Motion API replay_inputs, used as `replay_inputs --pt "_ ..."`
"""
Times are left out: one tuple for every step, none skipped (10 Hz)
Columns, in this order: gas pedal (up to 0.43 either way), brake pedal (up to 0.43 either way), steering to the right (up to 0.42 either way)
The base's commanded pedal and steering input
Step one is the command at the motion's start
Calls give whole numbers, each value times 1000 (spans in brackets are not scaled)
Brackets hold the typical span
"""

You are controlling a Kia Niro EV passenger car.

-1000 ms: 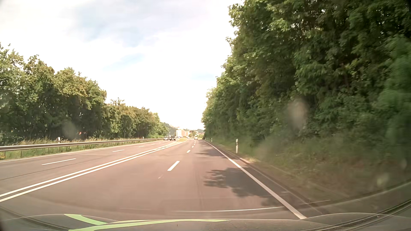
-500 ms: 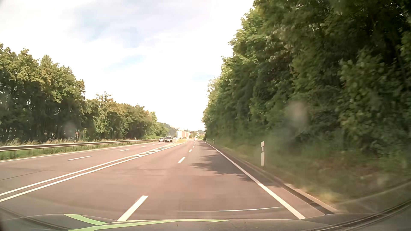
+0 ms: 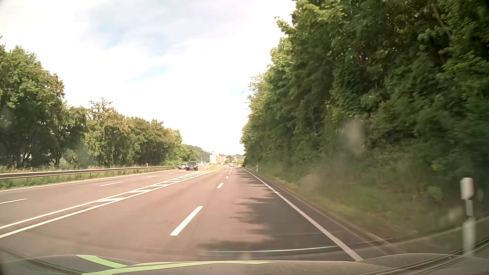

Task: Follow the waypoints while adhering to traffic rules and regulations

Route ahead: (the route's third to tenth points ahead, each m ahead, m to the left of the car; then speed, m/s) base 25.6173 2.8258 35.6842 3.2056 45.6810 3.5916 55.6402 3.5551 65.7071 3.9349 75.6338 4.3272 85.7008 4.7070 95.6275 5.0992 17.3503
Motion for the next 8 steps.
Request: replay_inputs --pt "79 0 0" --pt "87 0 0" --pt "87 0 0" --pt "87 0 0" --pt "87 0 0" --pt "87 0 0" --pt "87 0 0" --pt "87 0 0"
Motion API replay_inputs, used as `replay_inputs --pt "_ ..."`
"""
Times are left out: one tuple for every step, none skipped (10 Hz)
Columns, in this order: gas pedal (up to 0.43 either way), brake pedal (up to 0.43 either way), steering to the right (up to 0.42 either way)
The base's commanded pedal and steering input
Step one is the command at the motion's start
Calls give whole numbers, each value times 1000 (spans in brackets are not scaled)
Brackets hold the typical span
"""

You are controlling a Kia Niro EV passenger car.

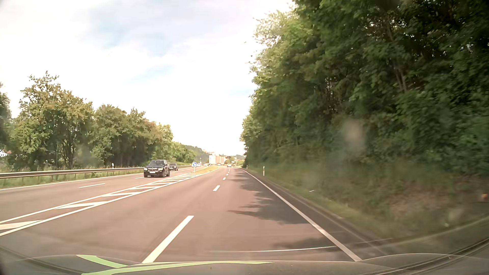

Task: Follow the waypoints while adhering to traffic rules and regulations

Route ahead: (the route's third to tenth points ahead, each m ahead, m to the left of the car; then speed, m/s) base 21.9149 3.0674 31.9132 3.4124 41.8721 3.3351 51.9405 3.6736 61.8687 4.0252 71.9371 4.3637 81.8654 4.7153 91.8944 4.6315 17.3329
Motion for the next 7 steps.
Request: replay_inputs --pt "87 0 0" --pt "87 0 0" --pt "87 0 -1" --pt "87 0 -1" --pt "87 0 -1" --pt "87 0 -2" --pt "87 0 -3"
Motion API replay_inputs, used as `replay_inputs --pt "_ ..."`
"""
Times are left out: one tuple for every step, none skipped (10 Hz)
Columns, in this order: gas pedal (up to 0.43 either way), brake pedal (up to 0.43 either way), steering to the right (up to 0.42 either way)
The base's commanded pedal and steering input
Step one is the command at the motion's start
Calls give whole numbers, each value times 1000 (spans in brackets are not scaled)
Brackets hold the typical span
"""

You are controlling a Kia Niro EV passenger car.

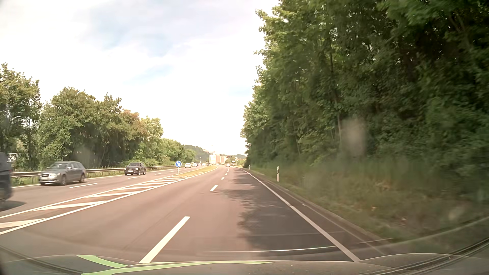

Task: Follow the waypoints while adhering to traffic rules and regulations

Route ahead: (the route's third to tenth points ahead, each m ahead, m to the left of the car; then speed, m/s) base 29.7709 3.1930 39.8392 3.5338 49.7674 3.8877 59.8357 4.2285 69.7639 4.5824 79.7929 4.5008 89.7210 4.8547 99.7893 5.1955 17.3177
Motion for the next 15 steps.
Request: replay_inputs --pt "87 0 -4" --pt "87 0 -4" --pt "87 0 -4" --pt "87 0 -4" --pt "87 0 -4" --pt "87 0 -4" --pt "87 0 -4" --pt "87 0 -4" --pt "87 0 -4" --pt "87 0 -4" --pt "87 0 -5" --pt "87 0 -4" --pt "87 0 -4" --pt "87 0 -4" --pt "87 0 -4"
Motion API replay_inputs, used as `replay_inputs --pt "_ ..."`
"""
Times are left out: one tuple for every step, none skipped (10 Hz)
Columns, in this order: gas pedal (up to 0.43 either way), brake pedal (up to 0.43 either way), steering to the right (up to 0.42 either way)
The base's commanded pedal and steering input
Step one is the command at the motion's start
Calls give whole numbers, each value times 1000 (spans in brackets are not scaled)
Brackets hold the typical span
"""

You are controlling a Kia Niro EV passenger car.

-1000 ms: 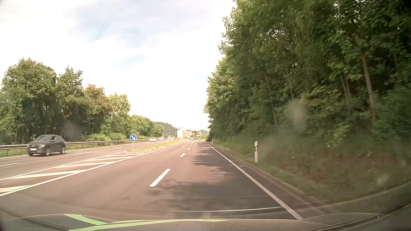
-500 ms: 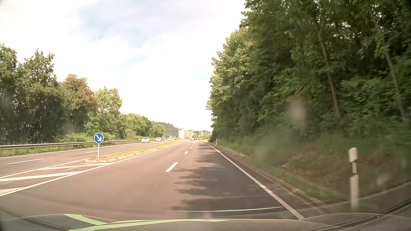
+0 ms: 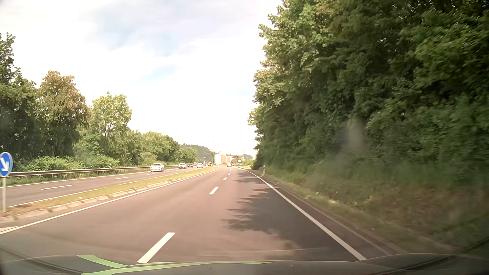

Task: Follow the waypoints while adhering to traffic rules and regulations

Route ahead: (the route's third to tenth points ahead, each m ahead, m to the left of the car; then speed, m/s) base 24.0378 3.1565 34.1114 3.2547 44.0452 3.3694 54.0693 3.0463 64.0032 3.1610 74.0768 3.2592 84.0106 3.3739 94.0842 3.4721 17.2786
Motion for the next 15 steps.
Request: replay_inputs --pt "87 0 -3" --pt "87 0 -3" --pt "87 0 -3" --pt "87 0 -2" --pt "87 0 -2" --pt "87 0 -2" --pt "87 0 -2" --pt "87 0 -2" --pt "87 0 -2" --pt "87 0 -2" --pt "87 0 -2" --pt "87 0 -2" --pt "87 0 -2" --pt "87 0 -2" --pt "87 0 -2"
